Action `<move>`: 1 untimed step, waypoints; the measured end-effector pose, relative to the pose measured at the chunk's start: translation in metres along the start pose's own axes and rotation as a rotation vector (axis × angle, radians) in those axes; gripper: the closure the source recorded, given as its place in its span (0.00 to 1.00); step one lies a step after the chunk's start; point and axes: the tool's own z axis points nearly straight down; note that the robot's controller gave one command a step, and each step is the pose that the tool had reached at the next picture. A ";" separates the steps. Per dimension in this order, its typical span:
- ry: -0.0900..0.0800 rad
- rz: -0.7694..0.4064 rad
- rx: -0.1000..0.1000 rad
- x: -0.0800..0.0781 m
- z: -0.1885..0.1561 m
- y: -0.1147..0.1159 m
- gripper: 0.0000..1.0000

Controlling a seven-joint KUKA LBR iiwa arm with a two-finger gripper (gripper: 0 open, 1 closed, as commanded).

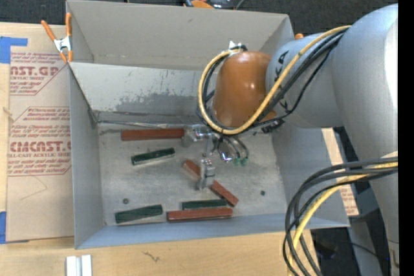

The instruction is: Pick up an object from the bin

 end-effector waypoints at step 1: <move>-0.001 -0.006 -0.004 -0.001 0.000 0.006 1.00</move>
Offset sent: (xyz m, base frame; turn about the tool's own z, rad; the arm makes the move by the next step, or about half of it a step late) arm 0.0000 0.0000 0.0000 0.0000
